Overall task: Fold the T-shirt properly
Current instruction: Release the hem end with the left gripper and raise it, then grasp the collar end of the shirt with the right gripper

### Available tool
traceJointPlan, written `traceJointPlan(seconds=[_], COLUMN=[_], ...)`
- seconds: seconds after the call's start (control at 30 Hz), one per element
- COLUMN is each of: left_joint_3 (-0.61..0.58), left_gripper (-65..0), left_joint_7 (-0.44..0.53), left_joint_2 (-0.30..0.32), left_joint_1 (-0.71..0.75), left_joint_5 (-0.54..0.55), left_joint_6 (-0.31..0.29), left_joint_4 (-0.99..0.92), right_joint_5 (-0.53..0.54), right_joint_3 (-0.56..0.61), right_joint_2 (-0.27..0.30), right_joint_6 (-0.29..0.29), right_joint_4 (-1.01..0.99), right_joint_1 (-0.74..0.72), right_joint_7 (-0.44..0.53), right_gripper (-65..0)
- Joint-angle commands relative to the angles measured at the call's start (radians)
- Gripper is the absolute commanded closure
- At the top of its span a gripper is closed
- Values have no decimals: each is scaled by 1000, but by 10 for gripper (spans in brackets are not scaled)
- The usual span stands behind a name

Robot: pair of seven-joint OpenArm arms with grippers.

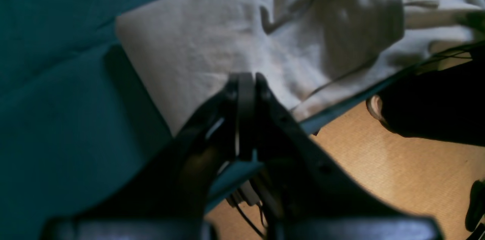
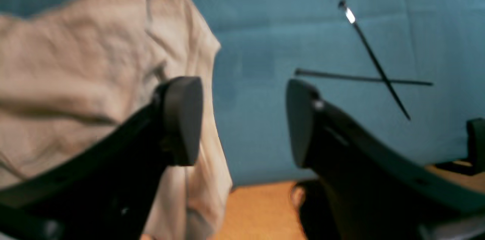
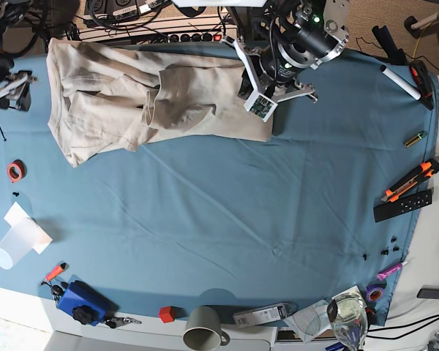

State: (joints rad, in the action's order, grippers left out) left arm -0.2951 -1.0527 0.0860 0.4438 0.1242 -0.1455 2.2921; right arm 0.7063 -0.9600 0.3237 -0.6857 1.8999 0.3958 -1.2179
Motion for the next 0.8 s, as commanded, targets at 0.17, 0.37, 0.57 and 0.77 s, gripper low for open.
traceJointPlan(seconds=[0.17,0.37,0.57,0.77], left_joint_3=[-3,-3,-3,-3], left_gripper=[0,0,0,0], left_joint_7=[21,21,21,23], left_joint_2=[-2,-3,-3,-3], left_joint_1=[17,25,24,24], left_joint_5=[10,10,10,10], left_joint_6=[0,-1,-1,-1], left_joint_4=[21,21,21,21], right_joint_5=[101,192,256,356], right_joint_3=[6,6,5,6], right_joint_2=[21,18,25,25], right_joint_6=[56,31,-5,-12], right_joint_4=[17,1,-207,-448], right_joint_1=[17,3,-72,-156], right_joint_7=[-47,-48,-98,-178], right_gripper=[-356,-356,-356,-356])
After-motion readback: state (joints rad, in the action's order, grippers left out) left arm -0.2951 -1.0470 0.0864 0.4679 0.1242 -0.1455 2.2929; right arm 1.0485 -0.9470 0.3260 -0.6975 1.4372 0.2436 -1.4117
